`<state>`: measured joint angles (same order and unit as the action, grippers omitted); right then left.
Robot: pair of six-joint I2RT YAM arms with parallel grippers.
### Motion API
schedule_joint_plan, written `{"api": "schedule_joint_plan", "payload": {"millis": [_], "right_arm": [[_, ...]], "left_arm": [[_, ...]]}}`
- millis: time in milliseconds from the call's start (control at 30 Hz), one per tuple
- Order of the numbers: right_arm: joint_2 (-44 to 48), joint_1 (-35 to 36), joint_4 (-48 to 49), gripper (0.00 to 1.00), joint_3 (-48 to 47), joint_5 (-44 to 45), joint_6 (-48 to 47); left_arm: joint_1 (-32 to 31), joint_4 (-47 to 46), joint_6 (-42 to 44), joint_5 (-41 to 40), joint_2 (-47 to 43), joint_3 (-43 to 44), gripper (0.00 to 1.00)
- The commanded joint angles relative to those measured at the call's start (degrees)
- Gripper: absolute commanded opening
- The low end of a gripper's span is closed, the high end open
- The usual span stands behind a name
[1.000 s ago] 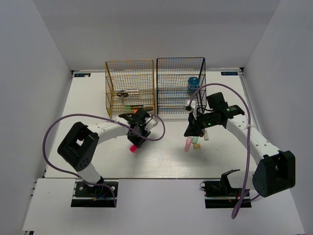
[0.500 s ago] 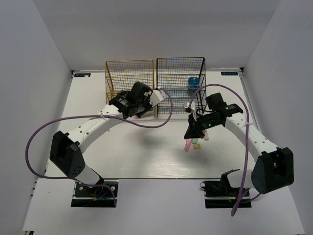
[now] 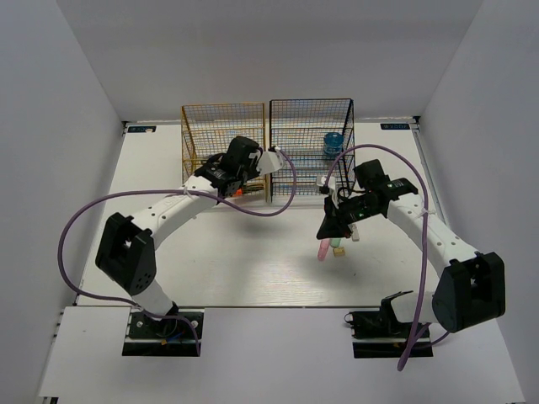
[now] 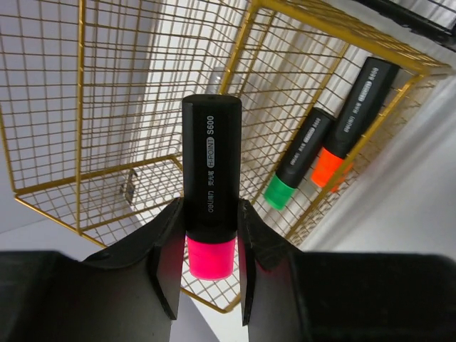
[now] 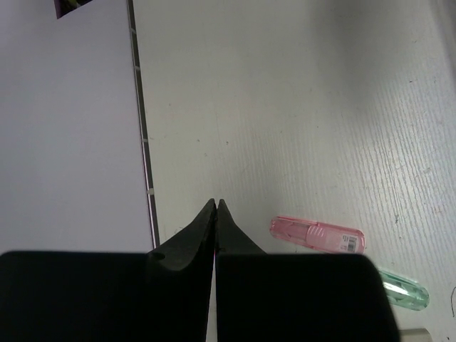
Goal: Sort the stationery into containers
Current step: Place the stationery into the container
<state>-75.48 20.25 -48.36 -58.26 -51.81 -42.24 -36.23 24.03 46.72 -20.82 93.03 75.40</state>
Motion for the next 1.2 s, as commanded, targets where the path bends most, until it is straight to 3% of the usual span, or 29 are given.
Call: {"api": "schedule_joint_plan", "payload": {"millis": [0,333,367,400,467,600,700,767,800,833,867,900,967,1000,1033,1067,1100,1133,1167], "right_arm": [[0.34,-0.12,-0.69,0.01,-1.42,-1.71,-0.74],[0.25,-0.65,-0.68,0.12,-1.42,-1.71,-0.39],[0.16,-0.74,-0.6,0.17,-1.42,-1.71,-0.39],[0.33,-0.74,-0.6,0.2,-1.42,-1.71,-0.39],[0.34,-0.83,-0.77,0.25,-1.51,-1.71,-0.3],[0.6,-1.35,-0.95,0.41,-1.51,-1.8,-0.04],[0.78,-1.79,-0.6,0.46,-1.59,-1.45,0.66],[0.95,-2.06,-0.07,0.46,-1.59,-1.27,1.72],[0.69,-2.67,0.54,0.13,-1.94,-1.45,3.81],[0.34,-3.11,0.63,0.0,-2.12,-1.97,4.79],[-0.01,-4.24,-0.67,0.0,-2.47,-2.5,5.75],[-0.36,-4.69,-1.99,0.0,-3.43,-2.94,4.46],[-1.68,-5.74,-4.62,0.0,-3.79,-1.64,3.04],[-2.21,-5.66,-5.94,0.0,-5.18,0.03,0.78],[-3.87,-5.75,-7.18,0.53,-6.07,3.61,-2.29],[-4.58,-5.92,-10.58,0.9,-7.38,7.65,-5.89],[-5.11,-6.01,-13.31,0.9,-7.92,9.95,-8.01],[-5.11,-6.53,-13.69,0.9,-7.92,13.98,-11.08],[-4.68,-6.8,-13.26,0.9,-7.14,19.67,-13.2]], "left_arm": [[-0.07,-4.25,2.94,-1.86,-0.14,-0.77,0.0],[1.69,-3.82,-0.13,-0.81,1.19,-2.18,0.05],[1.77,-5.21,-0.66,-0.98,0.92,-2.7,0.24],[1.77,-5.66,-0.75,-1.67,0.92,-3.49,0.33],[2.12,-6.71,-1.8,-2.21,0.75,-3.77,0.39],[2.74,-7.59,-4.18,-4.14,0.66,-2.89,0.77],[2.74,-7.25,-5.05,-4.41,-0.83,-2.62,0.78],[2.57,-6.72,-7.86,-4.23,-2.24,-2.1,0.76],[2.3,-6.46,-8.65,-4.14,-2.77,-1.49,0.71],[1.87,-4.37,-10.14,-3.97,-5.03,-1.13,0.28],[1.6,-3.74,-13.11,-3.97,-5.84,-0.17,0.08],[0.12,-0.42,-15.49,-5.01,-6.63,1.49,0.0],[-0.59,14.99,-29.15,-3.45,-9.1,6.05,0.0],[-1.03,18.73,-32.97,2.13,-10.14,8.6,0.0],[-1.04,25.91,-39.97,4.53,-10.76,9.15,0.01],[-1.04,30.85,-45.35,6.91,-11.99,8.81,0.17],[-1.12,33.25,-46.36,15.37,-14.17,5.93,0.35],[-1.21,34.23,-50.46,18.33,-15.68,3.55,0.5],[-1.56,34.24,-52.76,22.8,-20.82,-2.13,0.77]]}}
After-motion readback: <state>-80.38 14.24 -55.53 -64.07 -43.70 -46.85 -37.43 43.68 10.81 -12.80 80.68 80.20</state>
